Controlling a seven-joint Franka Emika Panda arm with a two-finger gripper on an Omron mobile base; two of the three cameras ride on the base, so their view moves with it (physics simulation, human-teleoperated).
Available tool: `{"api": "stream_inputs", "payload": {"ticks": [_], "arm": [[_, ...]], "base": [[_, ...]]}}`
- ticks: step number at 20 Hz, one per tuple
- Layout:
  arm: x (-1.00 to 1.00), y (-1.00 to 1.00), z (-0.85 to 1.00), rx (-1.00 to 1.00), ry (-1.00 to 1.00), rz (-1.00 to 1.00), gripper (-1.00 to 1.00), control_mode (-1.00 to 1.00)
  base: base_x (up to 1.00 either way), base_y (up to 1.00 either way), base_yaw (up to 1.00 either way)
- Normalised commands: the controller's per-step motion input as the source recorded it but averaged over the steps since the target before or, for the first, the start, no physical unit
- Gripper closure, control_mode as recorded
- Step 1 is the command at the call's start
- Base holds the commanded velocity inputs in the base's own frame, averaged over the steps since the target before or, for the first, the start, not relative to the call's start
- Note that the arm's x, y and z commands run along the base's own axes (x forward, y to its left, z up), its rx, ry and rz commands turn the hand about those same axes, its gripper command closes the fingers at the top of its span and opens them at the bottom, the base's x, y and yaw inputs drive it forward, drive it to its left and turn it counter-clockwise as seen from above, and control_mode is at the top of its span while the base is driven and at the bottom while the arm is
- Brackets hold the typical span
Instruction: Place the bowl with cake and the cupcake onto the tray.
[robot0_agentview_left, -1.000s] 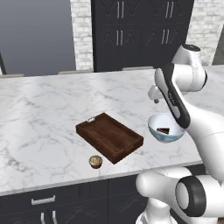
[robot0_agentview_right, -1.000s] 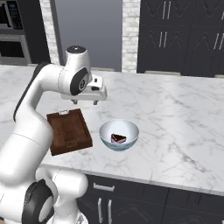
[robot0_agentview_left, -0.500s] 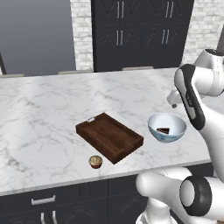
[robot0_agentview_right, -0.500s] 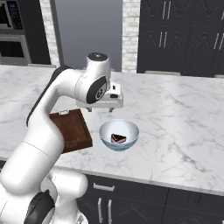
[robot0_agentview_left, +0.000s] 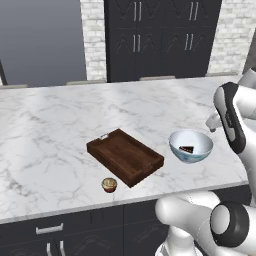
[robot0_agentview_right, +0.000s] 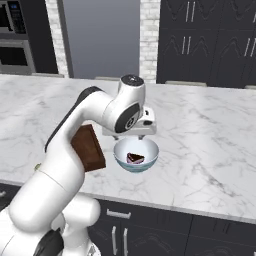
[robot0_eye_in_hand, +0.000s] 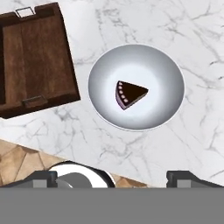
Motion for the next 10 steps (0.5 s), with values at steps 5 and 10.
{"api": "stream_inputs", "payload": {"ticks": [5, 10], "arm": [[0.0, -0.36, -0.4, 0.0, 0.0, 0.04, -1.0, -1.0], [0.01, -0.29, -0.45, 0.02, 0.0, 0.0, -1.0, -1.0]], "base": [[0.0, 0.0, 0.0], [0.0, 0.0, 0.0]]}}
